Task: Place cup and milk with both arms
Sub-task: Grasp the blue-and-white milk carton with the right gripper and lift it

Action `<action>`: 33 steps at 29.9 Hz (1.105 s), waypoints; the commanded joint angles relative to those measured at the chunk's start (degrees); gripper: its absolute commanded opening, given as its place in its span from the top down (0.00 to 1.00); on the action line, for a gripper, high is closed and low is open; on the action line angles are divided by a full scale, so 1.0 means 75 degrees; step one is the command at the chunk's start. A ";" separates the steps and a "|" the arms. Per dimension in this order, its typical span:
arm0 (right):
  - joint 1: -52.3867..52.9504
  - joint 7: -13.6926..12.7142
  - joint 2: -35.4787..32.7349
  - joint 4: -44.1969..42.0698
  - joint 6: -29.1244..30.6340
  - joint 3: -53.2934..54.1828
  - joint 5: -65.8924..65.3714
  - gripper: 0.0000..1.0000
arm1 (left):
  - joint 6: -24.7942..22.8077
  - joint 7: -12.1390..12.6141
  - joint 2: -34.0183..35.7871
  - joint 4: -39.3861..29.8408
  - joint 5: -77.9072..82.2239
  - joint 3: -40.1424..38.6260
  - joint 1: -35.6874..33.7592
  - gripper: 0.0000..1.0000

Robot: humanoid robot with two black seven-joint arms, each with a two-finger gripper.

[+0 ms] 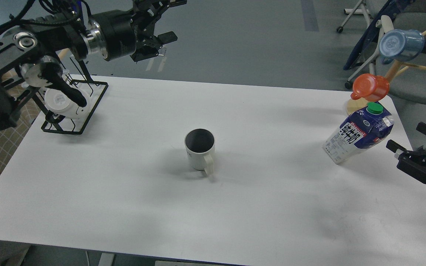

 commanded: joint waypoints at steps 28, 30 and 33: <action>0.1021 0.0002 0.2035 -0.1778 0.0001 -0.0382 -0.0257 0.02 | -0.0011 0.0000 0.0104 -0.0039 0.0059 -0.0024 0.0201 0.02; 0.1173 0.0002 0.2047 -0.1825 0.0001 -0.0604 -0.0246 0.09 | -0.0011 0.0000 0.0116 -0.0039 0.0059 -0.0035 0.0236 0.02; 0.1232 0.0002 0.2129 -0.1872 0.0001 -0.0746 -0.0246 0.28 | -0.0011 0.0000 0.0151 -0.0039 0.0059 -0.0035 0.0248 0.02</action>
